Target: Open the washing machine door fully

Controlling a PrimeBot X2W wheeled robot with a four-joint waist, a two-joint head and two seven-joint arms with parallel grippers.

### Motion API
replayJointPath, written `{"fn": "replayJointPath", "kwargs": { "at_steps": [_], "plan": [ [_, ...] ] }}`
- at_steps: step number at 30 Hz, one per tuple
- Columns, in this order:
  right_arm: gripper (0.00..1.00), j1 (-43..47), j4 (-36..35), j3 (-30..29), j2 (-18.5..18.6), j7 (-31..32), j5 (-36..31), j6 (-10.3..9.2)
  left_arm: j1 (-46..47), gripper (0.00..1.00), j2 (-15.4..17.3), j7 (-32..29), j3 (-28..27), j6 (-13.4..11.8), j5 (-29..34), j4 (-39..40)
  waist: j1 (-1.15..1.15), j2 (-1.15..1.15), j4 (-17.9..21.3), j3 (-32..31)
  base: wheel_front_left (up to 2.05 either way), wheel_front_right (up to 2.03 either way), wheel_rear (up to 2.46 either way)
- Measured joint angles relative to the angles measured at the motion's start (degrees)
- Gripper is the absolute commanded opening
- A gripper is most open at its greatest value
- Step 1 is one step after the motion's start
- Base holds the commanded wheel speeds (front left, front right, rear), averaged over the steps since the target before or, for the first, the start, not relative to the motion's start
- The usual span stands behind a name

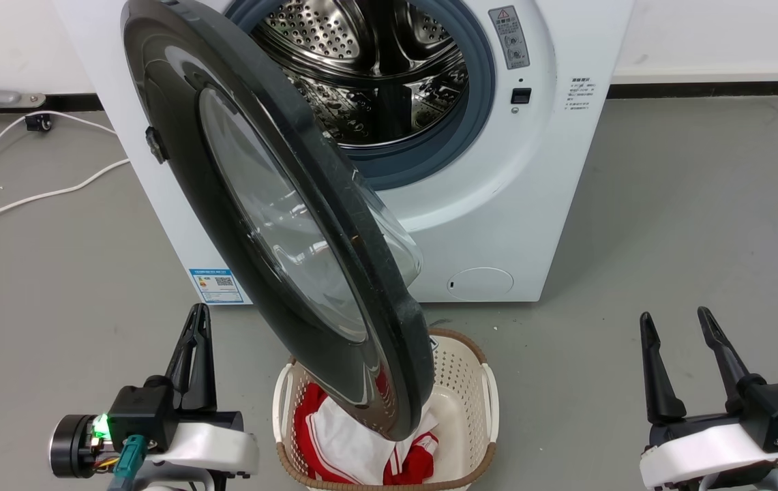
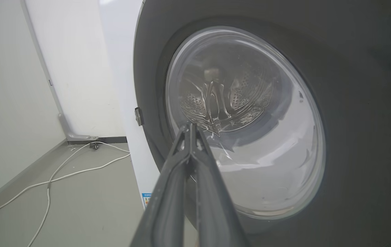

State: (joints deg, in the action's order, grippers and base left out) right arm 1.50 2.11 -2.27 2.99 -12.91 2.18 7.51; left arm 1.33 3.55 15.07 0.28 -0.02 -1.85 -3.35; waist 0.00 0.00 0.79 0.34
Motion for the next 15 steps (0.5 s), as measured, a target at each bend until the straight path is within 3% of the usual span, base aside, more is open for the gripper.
{"fn": "replayJointPath", "kwargs": {
  "at_steps": [7,15],
  "plan": [
    [1.00,0.0,0.2,0.1,0.0,0.1,0.8,0.00,0.3,0.00,-0.3,0.0,-0.6,0.0,-1.3,2.4,0.00,0.00,-0.1,0.1,0.00,0.00,0.00],
    [1.00,-0.1,0.2,0.0,0.0,0.5,1.0,0.00,5.3,0.00,-0.4,0.0,0.1,0.0,-0.6,13.4,0.00,0.00,-0.5,0.5,0.00,0.00,0.00]
  ]
}}
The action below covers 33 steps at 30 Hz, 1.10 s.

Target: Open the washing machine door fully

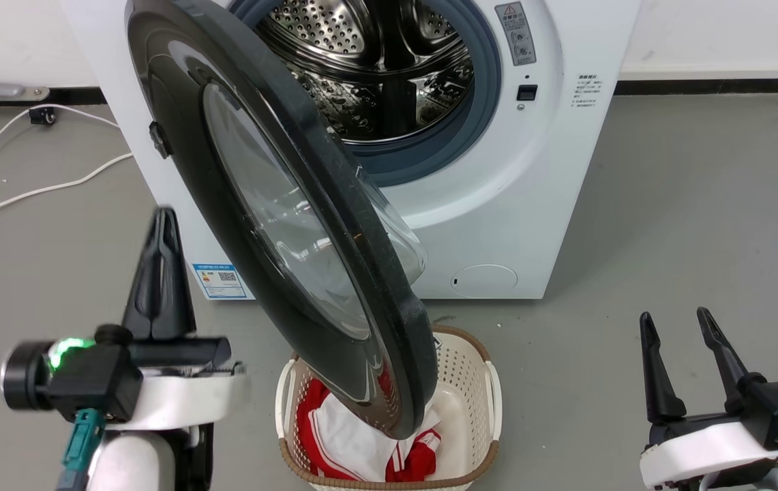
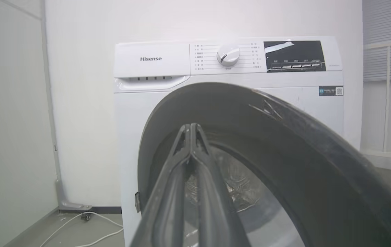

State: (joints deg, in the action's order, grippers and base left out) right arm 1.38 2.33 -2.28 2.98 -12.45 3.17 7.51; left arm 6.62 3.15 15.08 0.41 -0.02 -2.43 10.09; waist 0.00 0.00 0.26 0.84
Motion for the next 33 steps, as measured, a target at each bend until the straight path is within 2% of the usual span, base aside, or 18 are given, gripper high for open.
{"fn": "replayJointPath", "kwargs": {
  "at_steps": [10,16,19,24,26,33],
  "plan": [
    [1.00,-0.3,0.3,-0.1,0.0,0.2,0.4,0.00,7.5,0.00,-0.1,0.0,6.8,0.1,2.6,13.8,0.00,0.00,0.2,0.5,0.00,0.00,0.00],
    [1.00,-0.7,0.5,-0.1,0.0,0.3,0.4,0.00,10.3,0.00,-0.2,0.0,13.5,1.5,2.6,17.2,0.00,0.00,0.7,0.7,0.00,0.00,0.00],
    [1.00,-0.8,0.5,-0.2,0.0,0.4,0.5,0.00,10.4,0.00,-0.2,0.0,16.2,2.1,2.0,17.0,0.00,0.00,0.9,0.8,0.00,0.00,0.00],
    [1.00,-0.8,1.0,-0.1,0.0,0.4,1.0,0.00,9.0,0.00,-0.3,-0.3,23.7,3.8,-1.9,12.9,0.00,0.00,1.2,1.0,0.00,0.00,0.00],
    [1.00,-0.8,1.2,0.0,0.0,0.4,1.4,0.00,7.3,0.00,-0.3,-2.3,27.6,4.4,-4.4,10.0,0.00,0.00,1.3,1.1,0.00,0.00,0.00],
    [1.00,-0.8,1.9,0.4,0.0,0.4,1.9,0.00,2.6,0.00,-0.3,-7.9,31.9,4.5,-7.9,5.5,0.00,0.00,1.5,0.8,0.00,0.00,0.00]
  ]
}}
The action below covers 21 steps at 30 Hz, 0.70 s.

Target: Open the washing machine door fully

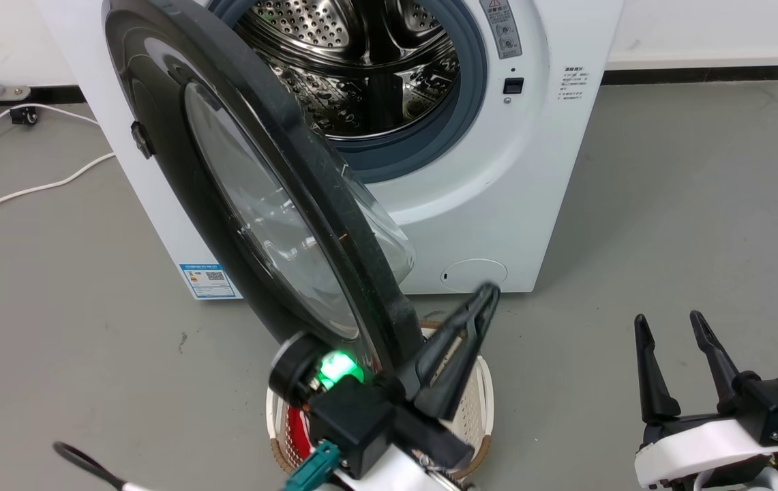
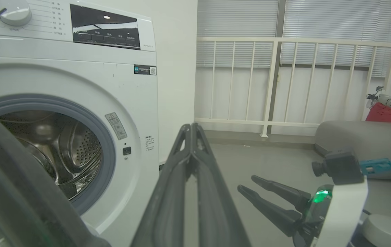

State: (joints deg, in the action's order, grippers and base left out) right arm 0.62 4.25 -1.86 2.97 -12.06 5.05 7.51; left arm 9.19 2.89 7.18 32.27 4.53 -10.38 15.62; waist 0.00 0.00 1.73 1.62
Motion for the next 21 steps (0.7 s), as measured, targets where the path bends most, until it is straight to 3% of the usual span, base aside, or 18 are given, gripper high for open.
{"fn": "replayJointPath", "kwargs": {
  "at_steps": [6,21],
  "plan": [
    [1.00,0.0,0.6,0.5,0.0,0.0,0.2,0.00,-3.2,0.00,0.4,-4.5,1.0,-0.2,-2.1,-5.0,0.00,0.00,0.0,0.1,0.00,0.00,0.00],
    [1.00,-0.7,1.8,2.2,0.0,0.3,1.5,0.00,4.0,0.00,0.1,-1.3,1.0,-4.1,-6.7,-18.0,0.00,0.00,1.8,0.7,0.00,0.00,0.00]
  ]
}}
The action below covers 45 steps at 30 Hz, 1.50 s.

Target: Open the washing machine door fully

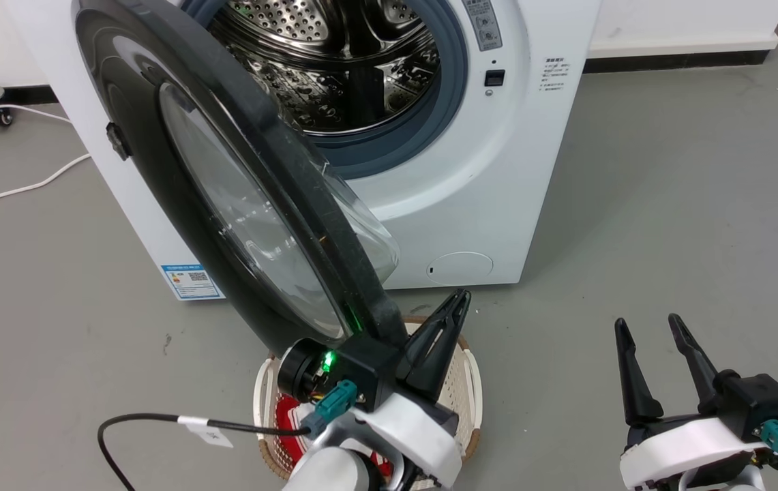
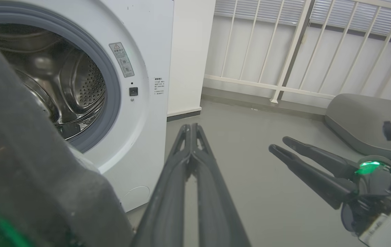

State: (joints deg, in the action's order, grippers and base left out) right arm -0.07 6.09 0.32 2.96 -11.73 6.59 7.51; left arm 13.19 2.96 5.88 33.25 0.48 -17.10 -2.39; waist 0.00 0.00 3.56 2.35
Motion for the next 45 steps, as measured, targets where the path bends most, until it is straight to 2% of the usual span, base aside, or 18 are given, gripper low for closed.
{"fn": "replayJointPath", "kwargs": {
  "at_steps": [11,20,31,45],
  "plan": [
    [1.00,-0.3,0.5,0.3,0.0,0.5,0.4,0.00,2.7,0.00,-0.3,0.6,-0.1,-3.9,-2.9,-5.3,0.00,0.00,0.9,0.8,0.00,0.00,0.00],
    [1.00,-0.5,1.2,0.2,0.0,0.7,0.6,-0.01,2.2,0.00,0.2,0.2,0.4,-5.2,-2.3,-4.4,0.00,0.00,0.3,0.7,0.00,0.00,0.00],
    [1.00,-0.4,1.3,0.1,0.0,0.9,1.2,-0.01,-5.1,0.00,3.3,-0.2,-0.6,-10.1,-1.7,3.6,0.00,0.00,-0.9,0.1,0.00,0.00,0.00],
    [1.00,0.4,0.5,0.0,0.0,1.7,0.5,0.00,-15.2,0.00,7.2,-3.5,-1.0,-15.1,-1.3,14.2,0.00,0.00,-6.8,-0.6,0.00,0.00,0.00]
  ]
}}
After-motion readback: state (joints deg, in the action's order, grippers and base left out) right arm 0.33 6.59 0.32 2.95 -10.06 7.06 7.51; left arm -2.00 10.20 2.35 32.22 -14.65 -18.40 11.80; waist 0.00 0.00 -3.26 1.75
